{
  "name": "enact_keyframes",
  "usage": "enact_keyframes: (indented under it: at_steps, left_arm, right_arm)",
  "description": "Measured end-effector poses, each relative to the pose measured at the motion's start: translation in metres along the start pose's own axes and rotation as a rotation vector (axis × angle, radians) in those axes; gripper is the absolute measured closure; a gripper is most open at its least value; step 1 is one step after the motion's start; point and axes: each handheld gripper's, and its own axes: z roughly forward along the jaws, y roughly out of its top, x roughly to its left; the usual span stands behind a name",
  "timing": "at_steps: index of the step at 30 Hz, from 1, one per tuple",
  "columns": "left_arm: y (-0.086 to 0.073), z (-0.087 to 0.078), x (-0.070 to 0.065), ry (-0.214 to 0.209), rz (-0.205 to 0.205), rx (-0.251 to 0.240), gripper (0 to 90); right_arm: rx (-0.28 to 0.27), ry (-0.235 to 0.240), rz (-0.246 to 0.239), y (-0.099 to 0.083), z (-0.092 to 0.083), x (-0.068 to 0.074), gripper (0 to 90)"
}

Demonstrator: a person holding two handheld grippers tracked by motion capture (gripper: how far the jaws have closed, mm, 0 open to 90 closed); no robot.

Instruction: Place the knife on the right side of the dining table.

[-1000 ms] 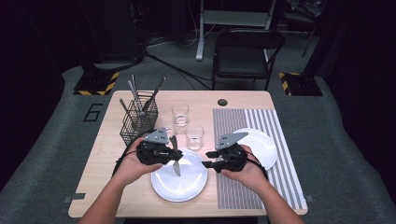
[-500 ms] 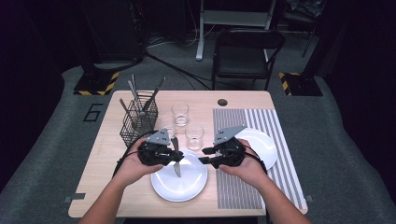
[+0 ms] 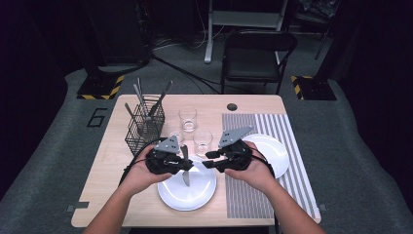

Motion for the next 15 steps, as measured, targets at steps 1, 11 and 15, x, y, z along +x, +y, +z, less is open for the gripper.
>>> enact_keyframes:
  at_steps: [1, 11, 15]
  left_arm:
    - [0.000, 0.001, 0.000, 0.004, 0.001, -0.005, 82.2]
    - [0.000, 0.002, -0.002, -0.003, 0.008, -0.007, 82.2]
    - [0.000, 0.002, -0.002, -0.001, 0.009, -0.007, 82.2]
  right_arm:
    - [-0.006, 0.002, -0.009, 0.002, 0.001, 0.000, 65.0]
    - [-0.015, 0.027, -0.035, 0.017, 0.008, 0.006, 65.4]
    - [-0.015, 0.033, -0.040, 0.021, 0.009, 0.007, 65.6]
